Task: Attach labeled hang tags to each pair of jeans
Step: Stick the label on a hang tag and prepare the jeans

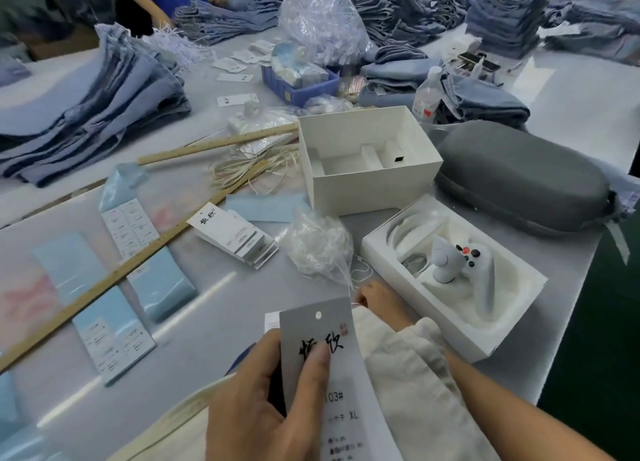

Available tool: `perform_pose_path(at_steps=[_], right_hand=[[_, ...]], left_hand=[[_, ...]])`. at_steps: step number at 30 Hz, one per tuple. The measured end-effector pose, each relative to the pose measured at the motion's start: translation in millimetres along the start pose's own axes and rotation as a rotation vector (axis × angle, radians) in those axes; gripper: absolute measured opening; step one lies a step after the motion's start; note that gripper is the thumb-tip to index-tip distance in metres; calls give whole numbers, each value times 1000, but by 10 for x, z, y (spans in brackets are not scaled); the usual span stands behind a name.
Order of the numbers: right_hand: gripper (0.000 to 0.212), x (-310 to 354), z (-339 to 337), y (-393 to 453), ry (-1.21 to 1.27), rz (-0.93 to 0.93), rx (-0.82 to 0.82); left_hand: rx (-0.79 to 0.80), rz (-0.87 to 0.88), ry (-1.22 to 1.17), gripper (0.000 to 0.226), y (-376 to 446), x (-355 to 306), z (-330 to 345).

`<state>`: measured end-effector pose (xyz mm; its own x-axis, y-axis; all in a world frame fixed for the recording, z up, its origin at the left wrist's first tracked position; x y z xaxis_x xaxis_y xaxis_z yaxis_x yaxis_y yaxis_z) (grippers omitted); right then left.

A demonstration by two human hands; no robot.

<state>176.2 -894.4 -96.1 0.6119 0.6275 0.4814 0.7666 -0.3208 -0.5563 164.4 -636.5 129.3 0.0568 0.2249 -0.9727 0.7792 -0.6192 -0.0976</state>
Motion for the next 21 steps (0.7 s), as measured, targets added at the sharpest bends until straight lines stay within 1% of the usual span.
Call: perform_pose_path(at_steps=[1,2,3,4,6,7,8,10,12,13,16,18,19,21], right_hand=[[16,37,-40,-38,13,-8,2],[10,86,-109,-107,77,-25,-5],[6,142,-198,-205,192,-57,-17],[6,205,-322,-320,303,-103,-38],[5,395,-628,-622,421,-223,-80],[3,502,-789,-787,469,-274,-102],[3,618,-946,-967,527,-320,-119],[6,883,-1213,-1337,622,-405,-136],[9,1204,-1387,-1694,643,-474,-109],[12,1379,-1439,-1869,657,-508,-89],[21,1852,-1471,-2315,661,-587,-61],[17,2087,-1393,-2534,664,-620,-41],[15,2179,-1331,-2621,674,-630,-20],[12,2302,-1173,-2748,688,-626,38]], left_hand=[[-13,1,12,23,18,41,-9],[-26,-6,-12,30,28,64,-28],[-27,-34,-47,39,49,85,-45],[-25,-54,-91,47,67,98,-53],[-23,-86,-134,61,69,99,-73],[-27,-85,-147,63,75,112,-90],[-28,-69,-144,57,85,121,-104],[-21,-34,-60,38,116,135,-122],[-37,-20,15,33,156,155,-149],[-24,-17,0,33,173,144,-158],[92,-38,-138,30,156,52,-157],[140,-74,-320,24,76,-30,-197],[175,-97,-411,30,13,-83,-229],[278,-92,-485,57,-104,-153,-308]])
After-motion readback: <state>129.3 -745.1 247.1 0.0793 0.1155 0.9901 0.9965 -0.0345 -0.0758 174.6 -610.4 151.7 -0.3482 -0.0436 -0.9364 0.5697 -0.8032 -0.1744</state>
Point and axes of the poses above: each hand's wrist, its own y-axis towards the middle knuckle, its own z-axis out of the palm, x = y × z, the point moved 4 cm from there along y, towards the middle knuckle, and after that the axes turned 14 degrees about x, right-handed, at the moved point
